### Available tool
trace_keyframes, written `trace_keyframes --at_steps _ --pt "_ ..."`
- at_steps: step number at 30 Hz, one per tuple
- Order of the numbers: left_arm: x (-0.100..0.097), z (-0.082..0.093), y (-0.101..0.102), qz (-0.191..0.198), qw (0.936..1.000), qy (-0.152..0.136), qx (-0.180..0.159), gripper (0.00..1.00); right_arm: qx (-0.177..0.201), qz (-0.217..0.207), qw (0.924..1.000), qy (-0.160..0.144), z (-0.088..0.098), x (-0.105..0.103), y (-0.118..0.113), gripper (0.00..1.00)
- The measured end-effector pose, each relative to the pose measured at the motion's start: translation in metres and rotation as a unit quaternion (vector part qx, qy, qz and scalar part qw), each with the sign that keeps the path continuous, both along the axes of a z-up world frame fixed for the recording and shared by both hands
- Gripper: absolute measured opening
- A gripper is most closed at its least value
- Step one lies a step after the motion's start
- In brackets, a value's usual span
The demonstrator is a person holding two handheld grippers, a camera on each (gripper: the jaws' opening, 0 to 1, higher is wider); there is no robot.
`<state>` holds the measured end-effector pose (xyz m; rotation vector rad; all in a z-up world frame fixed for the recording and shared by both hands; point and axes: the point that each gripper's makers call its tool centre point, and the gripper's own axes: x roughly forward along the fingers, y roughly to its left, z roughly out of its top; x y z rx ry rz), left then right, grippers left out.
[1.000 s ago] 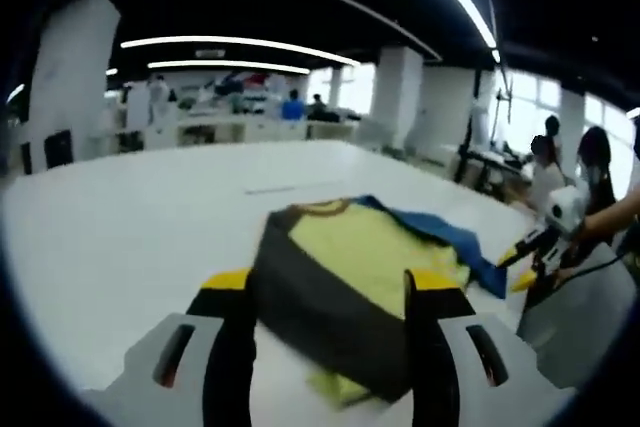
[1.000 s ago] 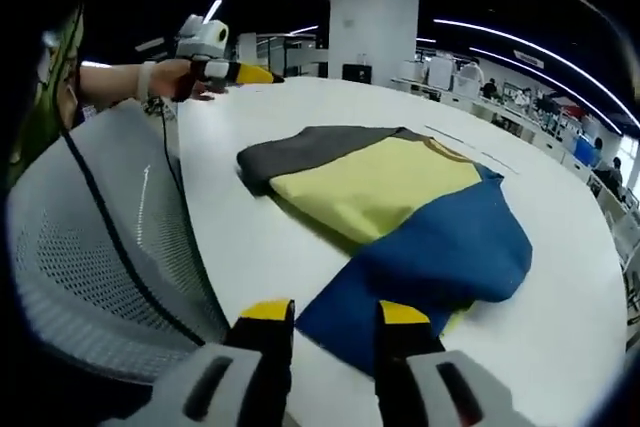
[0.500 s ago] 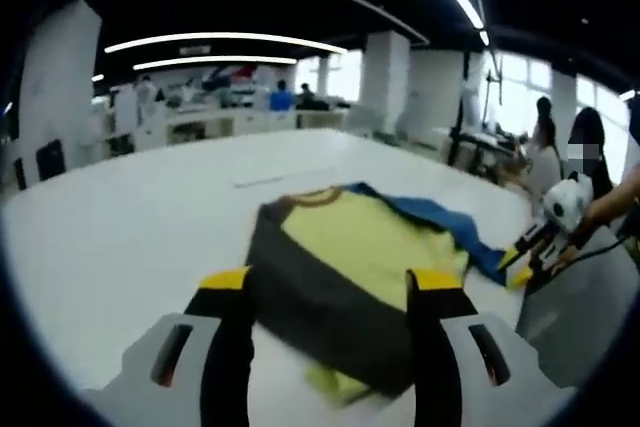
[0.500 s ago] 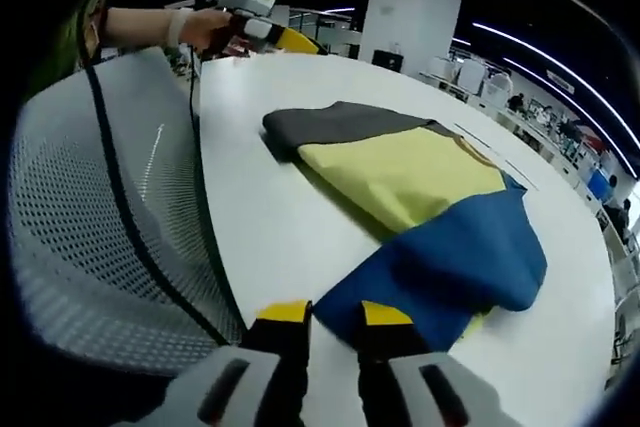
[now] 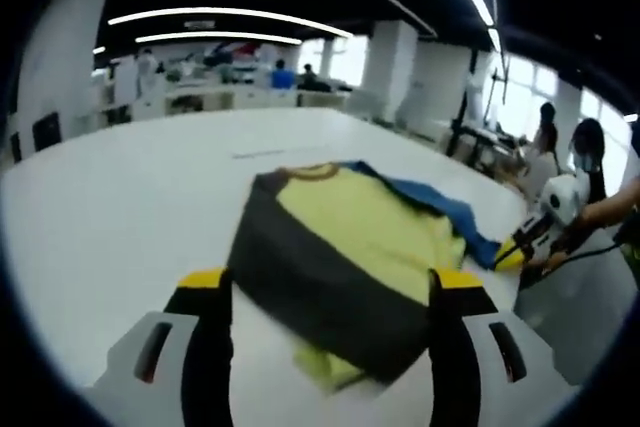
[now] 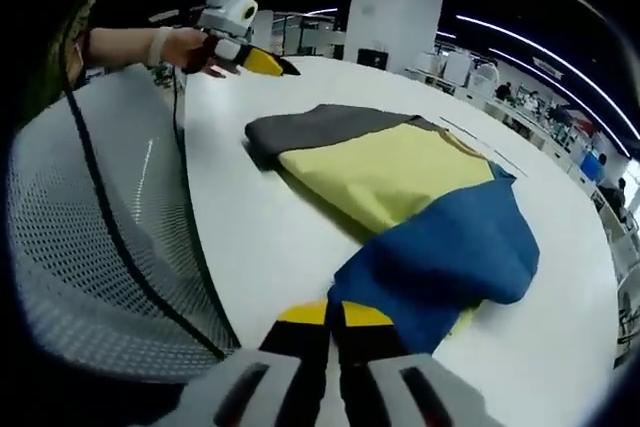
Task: Fold the garment on the visible template until the final outline fits inside the template.
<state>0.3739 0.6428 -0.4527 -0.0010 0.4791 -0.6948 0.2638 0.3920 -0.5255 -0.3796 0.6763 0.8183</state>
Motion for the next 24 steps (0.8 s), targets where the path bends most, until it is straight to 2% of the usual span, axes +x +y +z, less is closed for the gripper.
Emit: trace_keyframes --at_steps 3,6,10,13,15,17,20,21,22,24 --pt "-0.001 0.000 0.001 0.004 1.0000 -0.001 -0.001 0.75 0.042 -0.038 0.9984 -0.001 0.024 0.014 -0.007 0.00" --pt "0.000 0.000 0.003 0.008 1.0000 -0.002 -0.002 0.74 0.092 -0.097 0.9910 -0.004 0.055 0.038 -0.028 0.00" --pt "0.001 0.001 0.005 0.013 0.9999 -0.003 -0.006 0.72 0.103 -0.139 0.9845 -0.029 0.086 0.069 -0.067 0.00" --pt "0.001 0.000 0.005 0.013 0.9999 -0.003 -0.005 0.71 0.096 -0.162 0.9817 -0.029 0.095 0.089 -0.097 0.00" --pt "0.001 0.000 0.004 0.013 0.9999 -0.003 -0.006 0.71 0.089 -0.192 0.9768 -0.032 0.102 0.103 -0.121 0.00" --pt "0.001 0.000 0.004 0.014 0.9999 -0.003 -0.006 0.71 0.099 -0.206 0.9730 -0.032 0.108 0.112 -0.135 0.00" --pt "0.002 0.000 0.005 0.015 0.9999 -0.003 -0.006 0.71 0.101 -0.241 0.9646 -0.038 0.117 0.126 -0.162 0.00" --pt "0.002 0.000 0.005 0.016 0.9999 -0.002 -0.005 0.70 0.105 -0.259 0.9595 -0.037 0.119 0.131 -0.172 0.00" --pt "0.002 0.000 0.005 0.016 0.9999 -0.001 -0.003 0.70 0.106 -0.265 0.9579 -0.034 0.120 0.134 -0.179 0.00" --pt "0.003 0.000 0.006 0.016 0.9999 -0.001 -0.002 0.70 0.101 -0.297 0.9492 -0.027 0.118 0.140 -0.198 0.00"
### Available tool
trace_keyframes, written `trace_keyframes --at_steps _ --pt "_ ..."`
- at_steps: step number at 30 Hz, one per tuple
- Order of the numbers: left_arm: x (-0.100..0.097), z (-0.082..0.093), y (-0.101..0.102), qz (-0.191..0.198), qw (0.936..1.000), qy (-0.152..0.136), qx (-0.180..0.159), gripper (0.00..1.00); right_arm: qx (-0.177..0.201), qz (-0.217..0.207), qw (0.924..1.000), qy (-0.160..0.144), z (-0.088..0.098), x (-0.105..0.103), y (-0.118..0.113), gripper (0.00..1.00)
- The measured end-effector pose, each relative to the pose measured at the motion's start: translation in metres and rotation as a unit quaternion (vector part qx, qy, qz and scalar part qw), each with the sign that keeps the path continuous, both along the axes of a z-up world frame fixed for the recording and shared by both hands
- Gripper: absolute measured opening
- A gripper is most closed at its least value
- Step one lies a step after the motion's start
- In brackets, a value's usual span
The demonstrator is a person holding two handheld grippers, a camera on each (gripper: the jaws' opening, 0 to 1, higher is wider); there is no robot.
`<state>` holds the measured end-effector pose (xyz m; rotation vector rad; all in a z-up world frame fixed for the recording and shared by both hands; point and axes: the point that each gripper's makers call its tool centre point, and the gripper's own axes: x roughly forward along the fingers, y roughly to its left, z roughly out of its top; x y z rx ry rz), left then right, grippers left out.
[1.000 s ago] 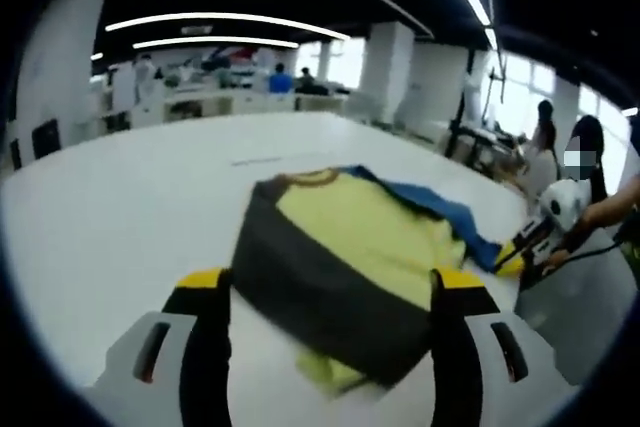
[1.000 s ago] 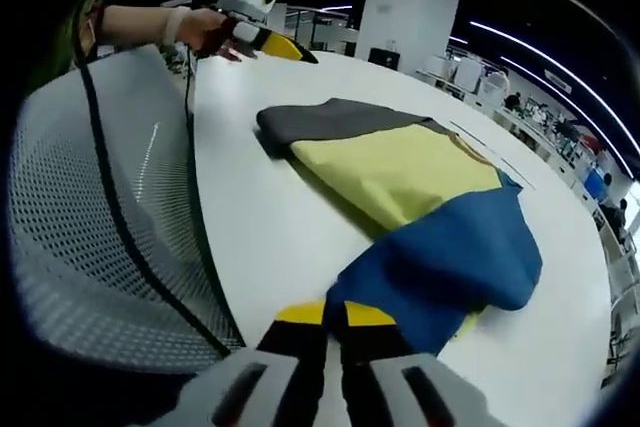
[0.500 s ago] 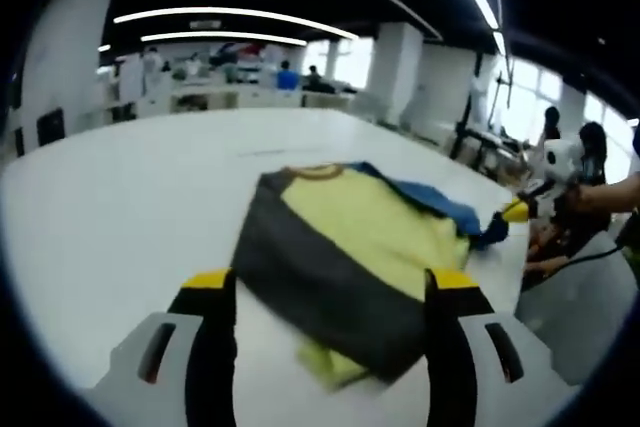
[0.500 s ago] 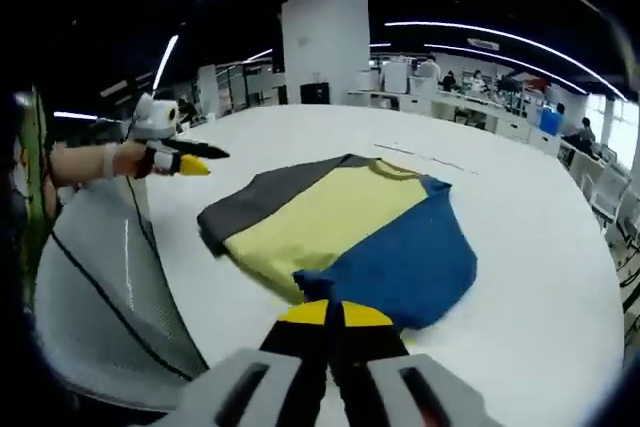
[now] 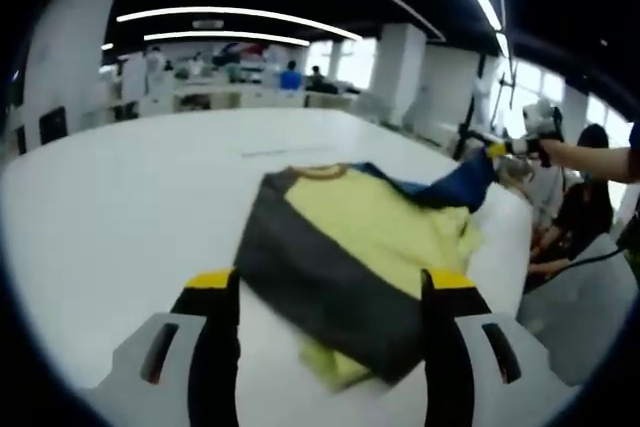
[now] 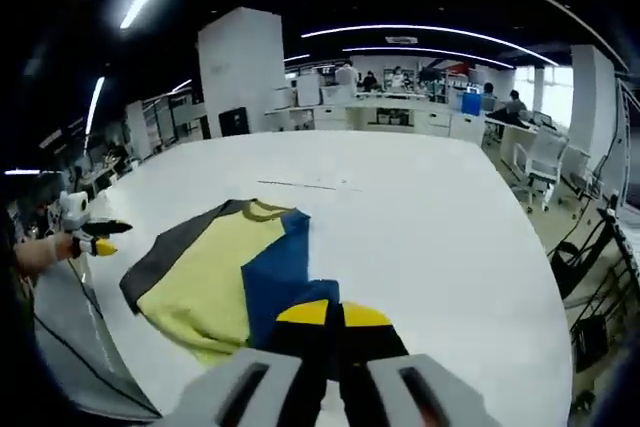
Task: Fold the garment on the visible template until the final outline fits inside the template.
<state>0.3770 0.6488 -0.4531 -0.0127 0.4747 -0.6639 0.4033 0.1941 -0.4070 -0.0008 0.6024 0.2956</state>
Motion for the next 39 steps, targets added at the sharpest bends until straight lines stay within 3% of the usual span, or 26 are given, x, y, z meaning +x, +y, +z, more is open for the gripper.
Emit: trace_keyframes --at_steps 11,22,28,39 --pt "0.003 -0.004 -0.001 0.001 0.9999 0.008 0.011 0.68 -0.005 -0.081 0.9957 0.045 -0.025 0.026 -0.071 0.00" --pt "0.017 -0.003 -0.001 0.013 0.9998 0.011 0.011 0.65 -0.006 -0.164 0.9826 0.087 -0.059 0.041 -0.139 0.00" --pt "0.020 -0.007 0.002 0.022 0.9994 0.018 0.019 0.64 -0.012 -0.192 0.9751 0.109 -0.071 0.042 -0.156 0.00" --pt "0.022 -0.014 0.004 0.033 0.9988 0.031 0.020 0.64 -0.031 -0.195 0.9678 0.157 -0.098 0.047 -0.156 0.00"
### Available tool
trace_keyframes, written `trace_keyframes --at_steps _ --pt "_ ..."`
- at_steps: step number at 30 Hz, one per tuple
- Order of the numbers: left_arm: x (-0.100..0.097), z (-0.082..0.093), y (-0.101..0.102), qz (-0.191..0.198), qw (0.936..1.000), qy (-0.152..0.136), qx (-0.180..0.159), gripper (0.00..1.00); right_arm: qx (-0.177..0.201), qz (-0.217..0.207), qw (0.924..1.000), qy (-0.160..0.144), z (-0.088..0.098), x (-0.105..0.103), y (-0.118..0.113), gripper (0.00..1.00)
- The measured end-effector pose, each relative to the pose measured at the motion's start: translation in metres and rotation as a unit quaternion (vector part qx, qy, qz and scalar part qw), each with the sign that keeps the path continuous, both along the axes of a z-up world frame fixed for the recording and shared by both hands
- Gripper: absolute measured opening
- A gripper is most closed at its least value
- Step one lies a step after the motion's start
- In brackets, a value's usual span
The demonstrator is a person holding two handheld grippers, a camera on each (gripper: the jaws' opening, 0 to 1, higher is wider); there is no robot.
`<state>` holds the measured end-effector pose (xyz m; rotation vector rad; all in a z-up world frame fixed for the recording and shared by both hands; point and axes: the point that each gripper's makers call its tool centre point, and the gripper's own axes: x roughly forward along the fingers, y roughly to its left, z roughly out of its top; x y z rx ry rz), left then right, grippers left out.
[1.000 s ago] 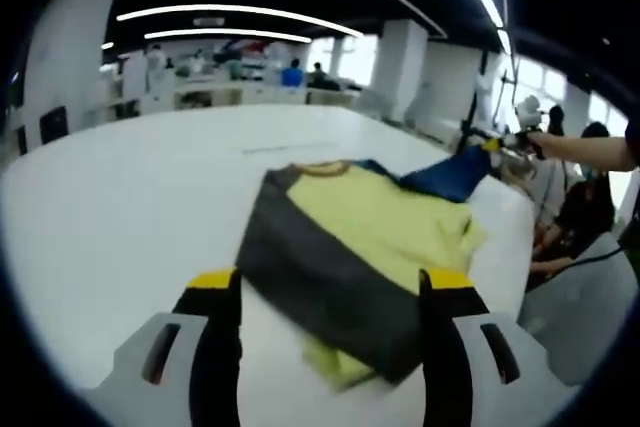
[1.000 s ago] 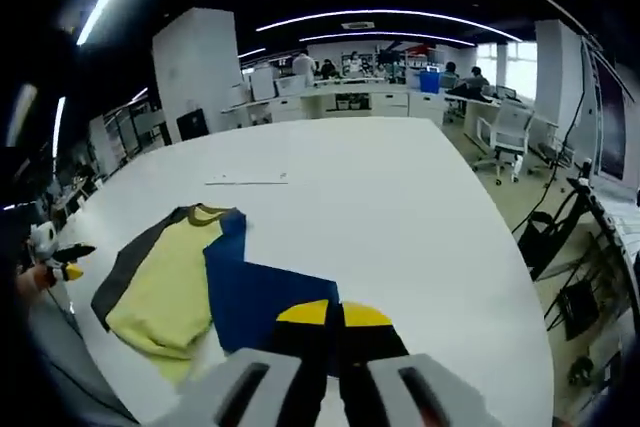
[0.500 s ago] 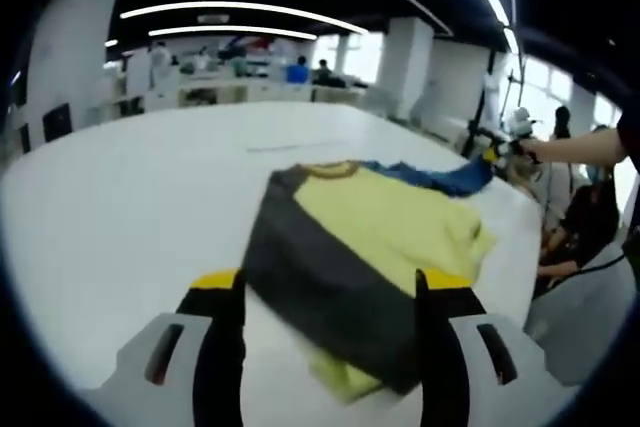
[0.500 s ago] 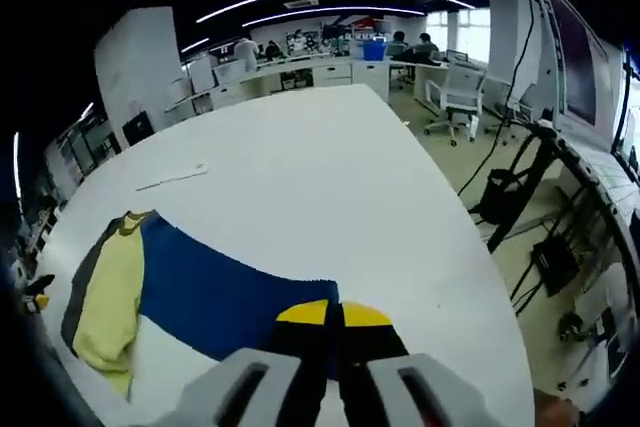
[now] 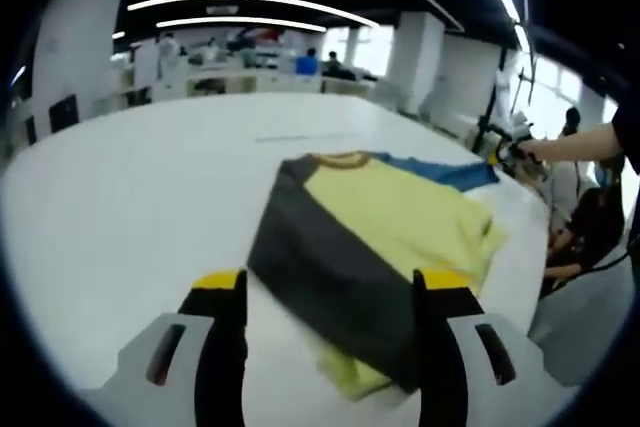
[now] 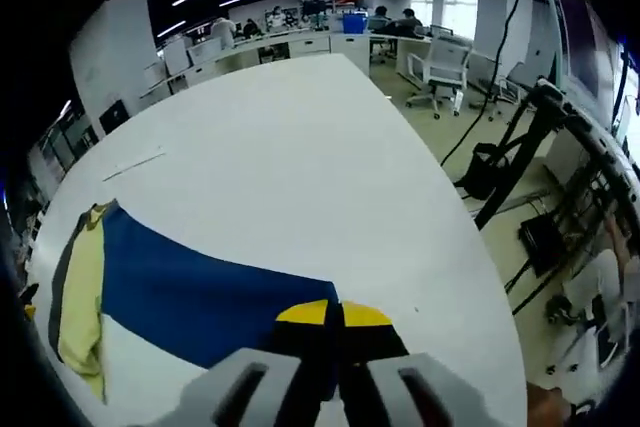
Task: Fold the garment on the visible template until the final outline fits inside the template.
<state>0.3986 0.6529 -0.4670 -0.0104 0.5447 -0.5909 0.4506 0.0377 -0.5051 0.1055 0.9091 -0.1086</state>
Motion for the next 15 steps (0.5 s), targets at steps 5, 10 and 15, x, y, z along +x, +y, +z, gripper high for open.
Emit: trace_keyframes --at_steps 5,10,15 --pt "-0.004 -0.005 0.001 0.003 1.0000 0.006 -0.001 0.64 0.000 0.005 0.9999 0.015 -0.007 -0.004 0.000 0.00" --pt "-0.004 -0.006 0.002 0.005 1.0000 0.007 -0.001 0.64 -0.005 0.009 0.9997 0.020 -0.011 -0.007 -0.002 0.00" --pt "-0.003 -0.005 0.003 0.004 1.0000 0.006 0.000 0.64 -0.021 0.026 0.9992 0.024 -0.017 -0.009 -0.003 0.00"
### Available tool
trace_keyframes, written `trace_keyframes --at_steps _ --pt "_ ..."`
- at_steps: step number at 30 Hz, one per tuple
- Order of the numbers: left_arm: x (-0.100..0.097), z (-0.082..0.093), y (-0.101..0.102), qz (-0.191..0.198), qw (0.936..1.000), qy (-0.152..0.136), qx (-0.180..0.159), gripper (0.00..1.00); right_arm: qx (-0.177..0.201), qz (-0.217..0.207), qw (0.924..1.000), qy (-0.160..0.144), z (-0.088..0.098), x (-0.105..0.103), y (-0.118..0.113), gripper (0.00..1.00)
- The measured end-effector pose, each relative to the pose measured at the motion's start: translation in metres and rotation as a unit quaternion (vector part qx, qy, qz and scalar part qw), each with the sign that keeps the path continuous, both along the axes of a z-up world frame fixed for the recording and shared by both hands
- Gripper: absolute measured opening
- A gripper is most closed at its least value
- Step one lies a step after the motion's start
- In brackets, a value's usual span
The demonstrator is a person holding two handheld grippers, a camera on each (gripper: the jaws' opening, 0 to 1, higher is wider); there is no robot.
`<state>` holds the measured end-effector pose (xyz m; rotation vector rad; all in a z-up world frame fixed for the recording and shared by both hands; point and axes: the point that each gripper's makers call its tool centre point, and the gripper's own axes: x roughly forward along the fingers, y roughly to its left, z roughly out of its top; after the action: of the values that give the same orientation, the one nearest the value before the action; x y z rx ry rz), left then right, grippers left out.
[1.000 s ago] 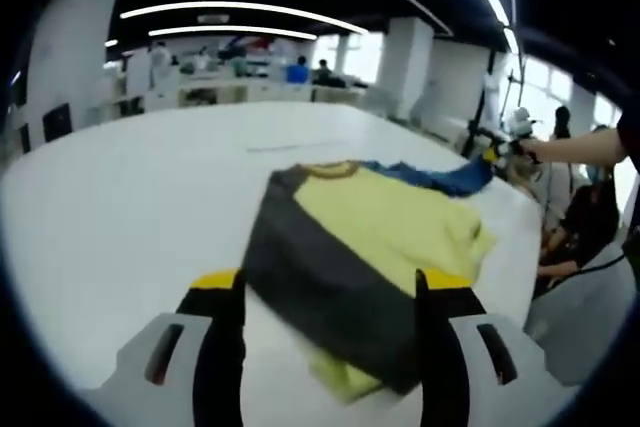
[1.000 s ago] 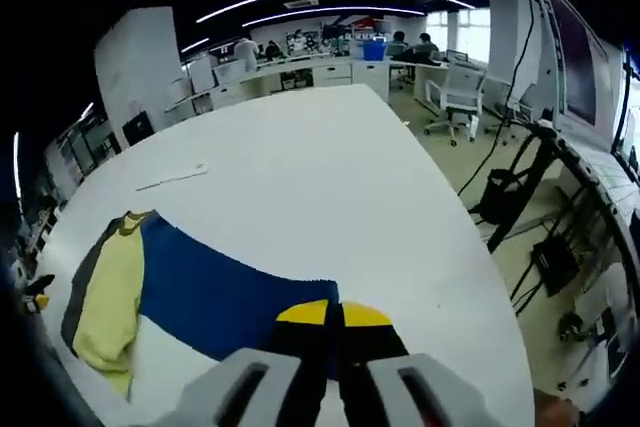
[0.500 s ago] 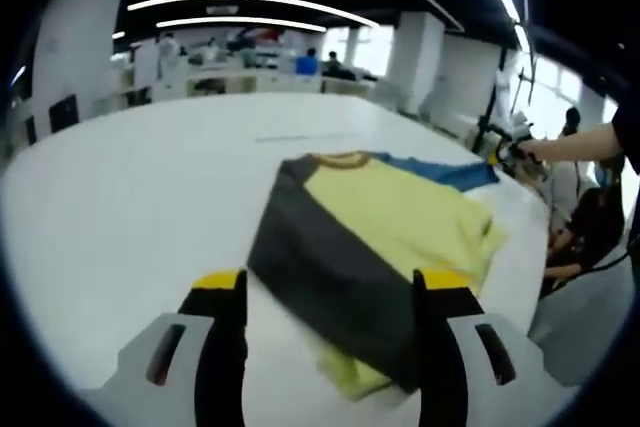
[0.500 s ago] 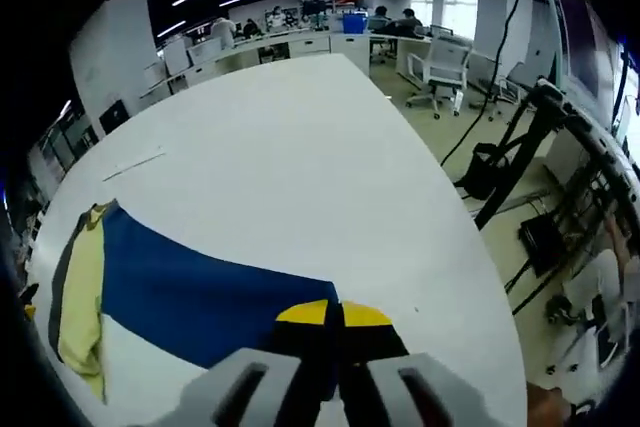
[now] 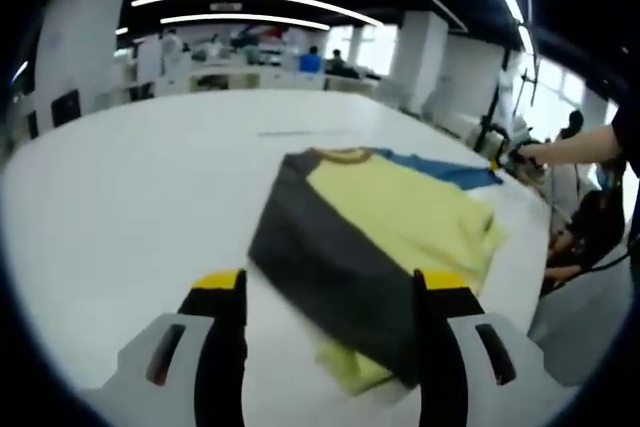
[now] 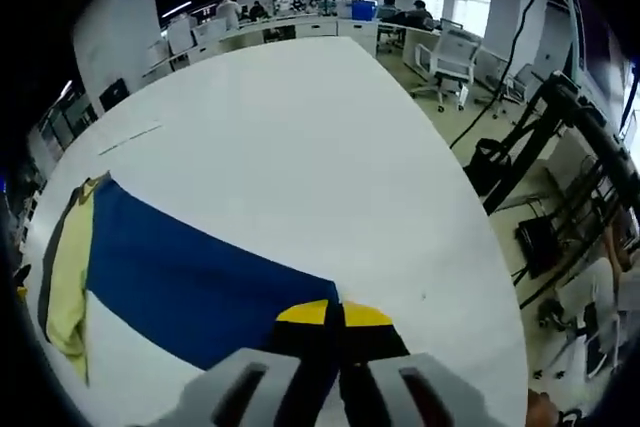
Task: Fold the garment on the visible template until the final outline fits inside the template.
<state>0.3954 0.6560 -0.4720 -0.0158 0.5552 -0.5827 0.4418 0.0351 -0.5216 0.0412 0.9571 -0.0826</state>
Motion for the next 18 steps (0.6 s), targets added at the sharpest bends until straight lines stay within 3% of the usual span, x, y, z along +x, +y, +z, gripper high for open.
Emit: trace_keyframes --at_steps 9,18 --pt "0.0003 -0.0019 -0.0029 -0.001 1.0000 0.002 -0.002 0.64 -0.009 0.014 0.9999 -0.006 0.0005 0.0031 -0.0048 0.01" --pt "-0.0016 -0.0025 -0.0045 -0.003 1.0000 0.002 -0.006 0.64 -0.012 0.025 0.9993 -0.027 -0.0001 0.0029 -0.0038 0.25"
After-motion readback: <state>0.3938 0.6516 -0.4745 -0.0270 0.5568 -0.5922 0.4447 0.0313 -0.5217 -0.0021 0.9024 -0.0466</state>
